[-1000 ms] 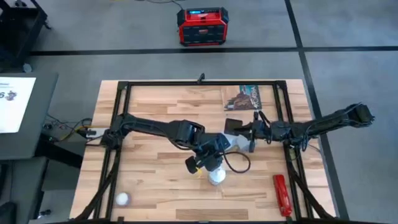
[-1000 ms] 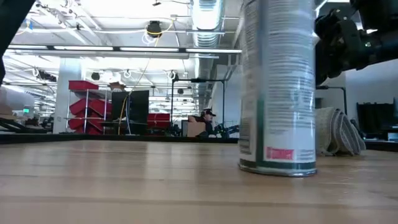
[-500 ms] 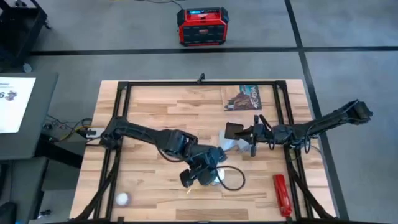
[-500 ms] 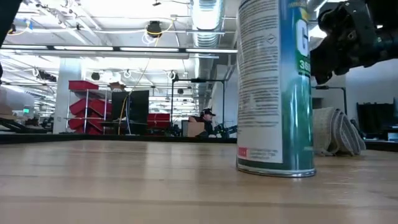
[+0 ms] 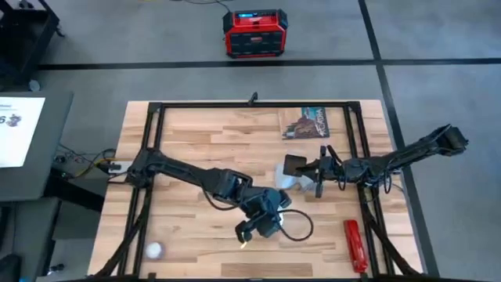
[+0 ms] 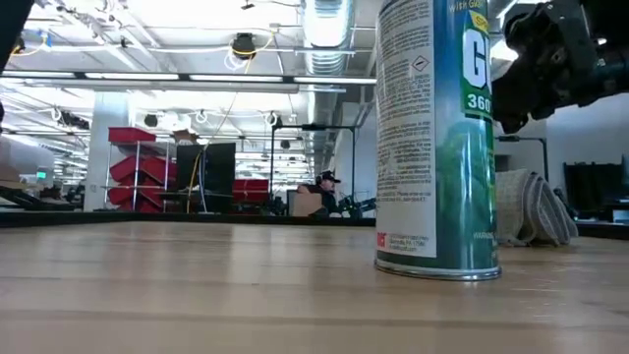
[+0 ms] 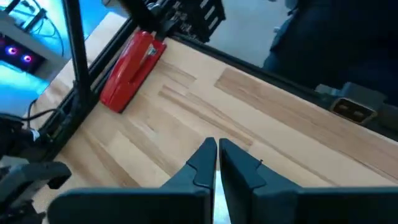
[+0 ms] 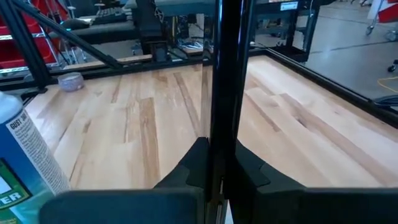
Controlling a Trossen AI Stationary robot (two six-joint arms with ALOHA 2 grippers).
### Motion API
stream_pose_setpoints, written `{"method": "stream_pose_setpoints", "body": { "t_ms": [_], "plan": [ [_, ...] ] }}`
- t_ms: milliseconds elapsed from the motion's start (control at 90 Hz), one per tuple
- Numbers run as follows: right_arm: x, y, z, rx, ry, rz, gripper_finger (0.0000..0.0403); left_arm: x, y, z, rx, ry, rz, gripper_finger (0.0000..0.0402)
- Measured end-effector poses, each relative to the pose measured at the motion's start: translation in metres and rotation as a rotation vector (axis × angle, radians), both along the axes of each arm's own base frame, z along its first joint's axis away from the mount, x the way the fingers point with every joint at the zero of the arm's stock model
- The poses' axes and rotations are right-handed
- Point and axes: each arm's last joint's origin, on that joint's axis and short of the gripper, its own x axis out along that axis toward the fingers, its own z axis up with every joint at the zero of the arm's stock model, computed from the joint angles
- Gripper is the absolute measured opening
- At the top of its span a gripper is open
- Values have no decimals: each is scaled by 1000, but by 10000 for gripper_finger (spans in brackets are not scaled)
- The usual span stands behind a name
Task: Apply microfiber cloth
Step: Spray the back of the black cellphone using the white spray bottle
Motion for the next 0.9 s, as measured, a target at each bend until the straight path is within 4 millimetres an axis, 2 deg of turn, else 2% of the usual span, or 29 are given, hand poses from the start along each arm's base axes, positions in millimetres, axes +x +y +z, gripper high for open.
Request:
{"method": "stream_pose_setpoints", "body": {
  "t_ms": [111,367,900],
  "plan": [
    [0,0,0,-1,5,-1,12,2,2,-8,-7,21,21,0],
    [0,0,-1,-2,7,-1,12,-2,3,-10,-9,76,83,0],
    [0,0,-1,0,6,-1,12,-15,-10,-15,27,173,147,0]
  ]
}}
